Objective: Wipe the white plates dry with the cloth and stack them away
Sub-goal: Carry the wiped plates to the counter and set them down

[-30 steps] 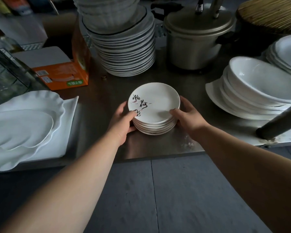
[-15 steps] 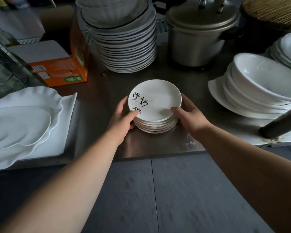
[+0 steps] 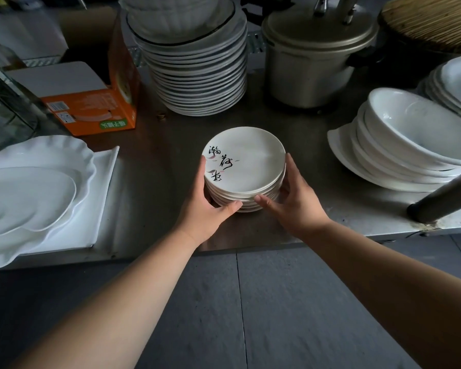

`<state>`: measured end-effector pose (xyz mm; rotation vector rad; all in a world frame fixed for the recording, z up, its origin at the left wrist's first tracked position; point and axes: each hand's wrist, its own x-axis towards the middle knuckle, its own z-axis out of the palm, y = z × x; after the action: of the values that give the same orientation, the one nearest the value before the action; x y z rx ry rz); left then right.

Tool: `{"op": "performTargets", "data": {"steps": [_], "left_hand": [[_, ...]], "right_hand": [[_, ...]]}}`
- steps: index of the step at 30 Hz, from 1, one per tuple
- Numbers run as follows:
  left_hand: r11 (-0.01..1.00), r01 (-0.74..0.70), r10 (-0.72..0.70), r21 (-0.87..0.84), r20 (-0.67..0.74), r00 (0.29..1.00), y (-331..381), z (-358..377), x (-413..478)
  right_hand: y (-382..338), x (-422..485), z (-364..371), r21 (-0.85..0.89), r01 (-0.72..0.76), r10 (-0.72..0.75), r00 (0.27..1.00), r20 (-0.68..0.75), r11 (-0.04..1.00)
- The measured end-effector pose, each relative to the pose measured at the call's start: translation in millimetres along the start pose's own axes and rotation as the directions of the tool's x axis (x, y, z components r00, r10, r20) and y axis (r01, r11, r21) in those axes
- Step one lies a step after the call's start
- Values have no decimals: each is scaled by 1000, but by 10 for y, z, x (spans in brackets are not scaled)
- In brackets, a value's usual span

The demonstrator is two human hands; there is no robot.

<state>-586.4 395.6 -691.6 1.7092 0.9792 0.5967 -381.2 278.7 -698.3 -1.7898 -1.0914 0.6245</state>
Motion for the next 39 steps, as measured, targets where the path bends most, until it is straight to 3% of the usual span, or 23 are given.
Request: {"op": "performTargets", "data": {"steps": [12, 25, 29, 34, 39], "left_hand": [[998, -7, 8, 56, -6, 1000, -92, 3, 98], [984, 19, -9, 175, -59, 998, 46, -28, 171], [965, 87, -89, 246, -2, 996, 142, -92, 115], [879, 280, -329, 386, 68, 942, 531, -311, -403], [831, 297, -392, 470, 117, 912, 1181, -660, -1086]], "right_hand": [[-60, 19, 13, -29, 25, -25, 1000, -11, 999], [-198, 72, 10, -65, -53, 50, 998, -40, 996], [-358, 19, -57, -143, -101, 102, 995, -1, 985], [-808, -383, -306, -362, -161, 207, 974, 90, 918], [-1436, -972, -720, -475, -258, 366, 918, 150, 841]]}}
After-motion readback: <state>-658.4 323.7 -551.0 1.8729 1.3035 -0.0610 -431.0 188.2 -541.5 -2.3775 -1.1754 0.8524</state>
